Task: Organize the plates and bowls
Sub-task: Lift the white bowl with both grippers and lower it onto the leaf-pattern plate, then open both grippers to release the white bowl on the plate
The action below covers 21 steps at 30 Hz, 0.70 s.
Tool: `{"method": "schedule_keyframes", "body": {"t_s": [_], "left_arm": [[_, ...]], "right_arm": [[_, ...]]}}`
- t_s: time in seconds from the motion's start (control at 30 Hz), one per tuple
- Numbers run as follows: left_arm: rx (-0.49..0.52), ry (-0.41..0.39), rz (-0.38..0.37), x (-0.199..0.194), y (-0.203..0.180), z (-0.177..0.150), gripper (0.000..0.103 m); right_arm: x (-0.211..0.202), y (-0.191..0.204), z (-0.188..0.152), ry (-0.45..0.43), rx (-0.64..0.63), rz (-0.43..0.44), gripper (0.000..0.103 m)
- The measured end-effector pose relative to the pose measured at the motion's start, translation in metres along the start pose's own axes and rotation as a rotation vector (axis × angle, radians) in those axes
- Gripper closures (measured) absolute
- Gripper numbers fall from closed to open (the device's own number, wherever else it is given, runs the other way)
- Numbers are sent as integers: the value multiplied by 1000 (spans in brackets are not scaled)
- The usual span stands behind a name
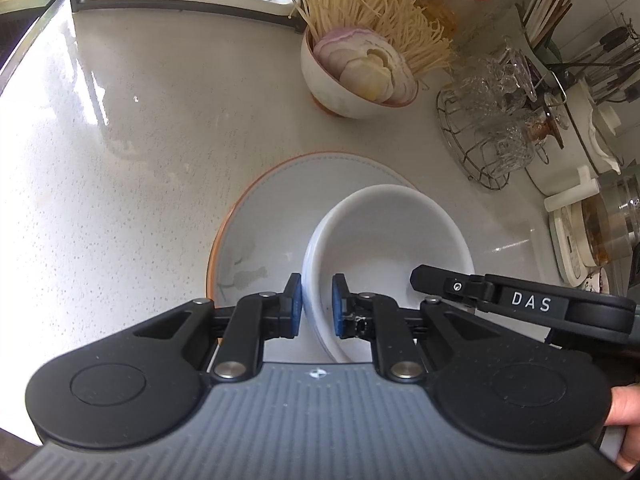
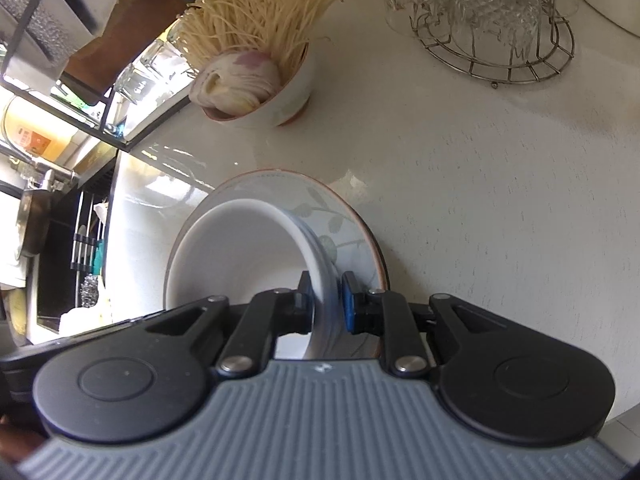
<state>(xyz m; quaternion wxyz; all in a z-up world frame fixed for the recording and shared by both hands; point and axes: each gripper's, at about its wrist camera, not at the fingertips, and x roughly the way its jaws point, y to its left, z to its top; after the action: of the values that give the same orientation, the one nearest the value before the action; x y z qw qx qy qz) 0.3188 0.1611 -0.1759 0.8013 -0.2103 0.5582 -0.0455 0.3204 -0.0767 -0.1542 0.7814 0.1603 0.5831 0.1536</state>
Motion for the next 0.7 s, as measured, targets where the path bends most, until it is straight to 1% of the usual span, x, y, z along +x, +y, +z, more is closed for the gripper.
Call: {"method": "schedule_keyframes", "body": {"t_s": [0.1, 0.13, 0.17, 0.2, 0.23, 0.27, 0.43, 0.5, 0.57, 0.63, 0.7], "left_arm": [[5, -3, 1, -3, -1, 1, 87], [8, -3, 1, -4, -1, 2, 86], [9, -3, 1, -6, -1, 2, 75], [15, -9, -9, -9, -1, 2, 61], [22, -18, -14, -13, -1, 1, 56], [33, -27, -17, -16, -2, 1, 54], [94, -36, -43, -34, -8, 3, 54], [136, -56, -35, -45, -13, 3, 54], [176, -72, -49, -56, -18, 2, 54], [195, -92, -44, -68, -21, -1, 54], [213, -107, -60, -79, -25, -5, 54]], "right_arm": [[-2, -2, 3, -3, 17, 0, 84], [-4, -3, 3, -6, 21, -1, 82], [-6, -3, 3, -15, 24, -2, 72], [-11, -4, 2, -32, 30, 8, 60], [-15, -3, 1, -49, 37, 16, 57], [-19, -2, -1, -63, 36, 6, 55], [-38, 5, -17, -132, 56, -43, 55], [-45, 6, -24, -159, 72, -56, 55], [-53, 8, -32, -193, 86, -62, 55], [-62, 11, -39, -223, 91, -71, 55], [-74, 13, -45, -254, 96, -75, 55]]}}
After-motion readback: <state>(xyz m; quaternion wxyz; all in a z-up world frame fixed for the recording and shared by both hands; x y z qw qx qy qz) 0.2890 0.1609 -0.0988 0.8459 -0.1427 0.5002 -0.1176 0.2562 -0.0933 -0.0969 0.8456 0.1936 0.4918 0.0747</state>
